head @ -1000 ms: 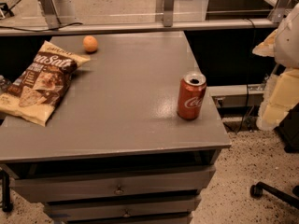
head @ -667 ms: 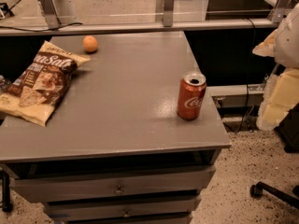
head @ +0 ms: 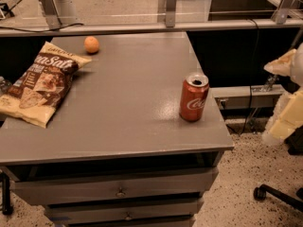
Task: Knock coke can over
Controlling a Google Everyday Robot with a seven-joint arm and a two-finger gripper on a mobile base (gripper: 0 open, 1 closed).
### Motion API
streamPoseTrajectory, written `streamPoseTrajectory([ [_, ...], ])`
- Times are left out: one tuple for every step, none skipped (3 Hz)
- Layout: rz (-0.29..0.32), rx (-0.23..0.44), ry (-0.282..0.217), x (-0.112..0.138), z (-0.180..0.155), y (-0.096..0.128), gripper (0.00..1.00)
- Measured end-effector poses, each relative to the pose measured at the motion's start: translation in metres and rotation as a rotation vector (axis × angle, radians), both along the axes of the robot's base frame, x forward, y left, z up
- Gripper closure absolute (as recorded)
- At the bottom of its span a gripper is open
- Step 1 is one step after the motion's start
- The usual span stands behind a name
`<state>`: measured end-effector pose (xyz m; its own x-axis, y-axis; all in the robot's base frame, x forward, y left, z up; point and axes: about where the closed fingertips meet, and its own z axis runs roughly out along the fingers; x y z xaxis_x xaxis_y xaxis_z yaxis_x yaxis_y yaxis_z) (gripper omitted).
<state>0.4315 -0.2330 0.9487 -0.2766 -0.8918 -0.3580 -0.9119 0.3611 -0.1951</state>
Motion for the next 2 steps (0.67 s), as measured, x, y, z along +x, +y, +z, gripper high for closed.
streamPoseTrajectory([
  [-0.069,0.183,-0.055,0.004,-0.021,-0.022,0.0],
  [-0.116,0.374,-0.146,0.018,-0.041,-0.035,0.0],
])
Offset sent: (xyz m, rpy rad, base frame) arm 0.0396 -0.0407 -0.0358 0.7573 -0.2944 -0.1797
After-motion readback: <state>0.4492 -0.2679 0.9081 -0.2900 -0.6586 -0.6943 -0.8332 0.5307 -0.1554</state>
